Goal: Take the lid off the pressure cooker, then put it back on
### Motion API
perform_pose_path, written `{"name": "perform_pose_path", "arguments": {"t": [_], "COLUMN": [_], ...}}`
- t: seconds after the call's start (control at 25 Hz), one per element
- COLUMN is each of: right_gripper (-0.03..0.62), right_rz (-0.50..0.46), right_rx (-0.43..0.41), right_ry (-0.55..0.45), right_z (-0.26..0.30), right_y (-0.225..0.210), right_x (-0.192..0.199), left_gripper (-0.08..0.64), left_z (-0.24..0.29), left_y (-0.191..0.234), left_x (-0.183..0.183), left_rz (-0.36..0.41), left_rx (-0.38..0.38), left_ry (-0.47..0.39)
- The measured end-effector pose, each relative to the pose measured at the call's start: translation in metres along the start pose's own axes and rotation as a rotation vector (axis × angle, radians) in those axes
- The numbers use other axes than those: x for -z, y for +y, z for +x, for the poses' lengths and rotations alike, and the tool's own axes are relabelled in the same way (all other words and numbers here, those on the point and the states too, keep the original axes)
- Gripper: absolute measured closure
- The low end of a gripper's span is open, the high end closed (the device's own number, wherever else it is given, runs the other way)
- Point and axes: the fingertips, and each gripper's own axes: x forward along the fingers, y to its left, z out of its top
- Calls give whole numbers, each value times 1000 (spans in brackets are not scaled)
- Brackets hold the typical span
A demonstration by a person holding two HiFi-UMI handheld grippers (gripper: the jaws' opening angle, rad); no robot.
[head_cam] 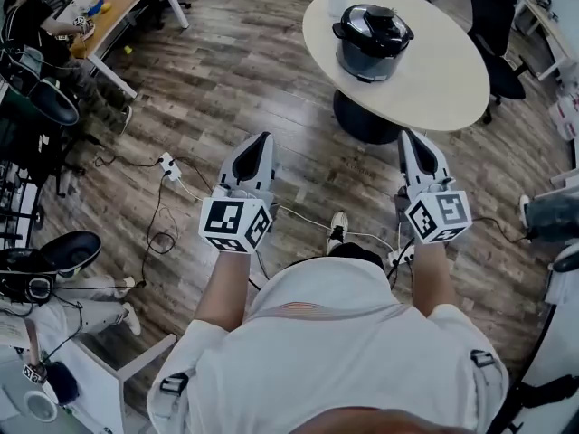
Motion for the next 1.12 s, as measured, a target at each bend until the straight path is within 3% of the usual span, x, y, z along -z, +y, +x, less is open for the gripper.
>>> {"name": "perform_pose_path", "arguments": {"t": [0.48, 0.72, 0.88, 1.12], "right_gripper": [591, 591, 591, 591], "right_rz": [68, 108, 127, 97], "right_rx": [-14, 8, 59, 197], "right_ry": [2, 17, 37, 21], "right_z": [133, 175, 196, 229], "right_y": [-196, -257, -288, -323], "right_x": [-1, 10, 22, 5], "left_gripper": [555, 555, 555, 555], "left_z": [224, 303, 350, 418], "left_y": [-6, -4, 5, 39], "left_x": [-12, -3, -3, -12], "left_rz": [45, 48, 46, 36], "left_rx": [-39, -17, 22, 108], "left_ry": [20, 67, 74, 58]}}
